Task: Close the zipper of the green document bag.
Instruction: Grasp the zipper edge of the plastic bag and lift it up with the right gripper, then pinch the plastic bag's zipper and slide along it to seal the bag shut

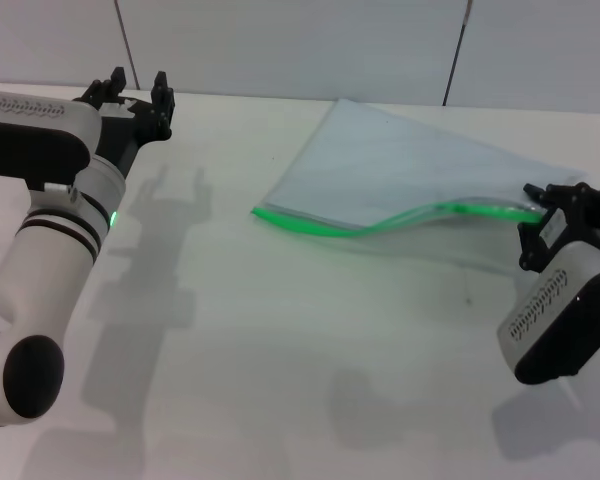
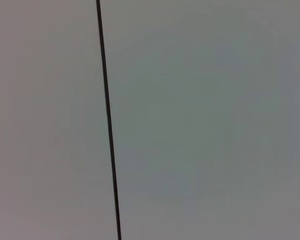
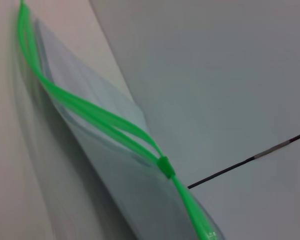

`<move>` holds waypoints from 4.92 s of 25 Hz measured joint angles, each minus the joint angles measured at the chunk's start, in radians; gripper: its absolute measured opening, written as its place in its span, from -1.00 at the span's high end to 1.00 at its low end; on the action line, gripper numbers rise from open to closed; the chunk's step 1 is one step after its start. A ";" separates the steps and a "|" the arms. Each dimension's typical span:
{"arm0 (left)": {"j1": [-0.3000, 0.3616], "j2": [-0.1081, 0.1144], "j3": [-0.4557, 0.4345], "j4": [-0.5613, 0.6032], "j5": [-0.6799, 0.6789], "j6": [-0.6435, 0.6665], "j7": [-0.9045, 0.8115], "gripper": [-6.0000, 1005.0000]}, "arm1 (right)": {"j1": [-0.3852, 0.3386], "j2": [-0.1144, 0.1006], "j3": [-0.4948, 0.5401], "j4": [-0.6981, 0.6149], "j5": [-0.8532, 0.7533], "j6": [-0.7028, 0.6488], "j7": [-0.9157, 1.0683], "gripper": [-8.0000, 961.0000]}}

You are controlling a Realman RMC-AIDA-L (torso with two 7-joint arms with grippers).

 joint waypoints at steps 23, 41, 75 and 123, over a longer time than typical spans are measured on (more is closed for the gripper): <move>0.014 0.200 0.002 -0.561 0.345 -0.630 0.036 0.02 | -0.058 -0.006 0.010 -0.201 0.115 -0.029 0.003 0.87; 0.098 0.134 -0.190 -0.826 0.368 -1.005 0.577 0.03 | -0.056 -0.006 0.002 -0.257 0.193 -0.110 0.002 0.88; 0.145 0.002 -0.294 -0.808 0.470 -1.061 0.943 0.05 | -0.032 -0.006 -0.023 -0.239 0.194 -0.102 0.000 0.88; 0.065 -0.003 -0.288 -0.712 0.435 -1.025 0.978 0.39 | -0.018 -0.004 -0.056 -0.250 0.196 -0.096 -0.001 0.88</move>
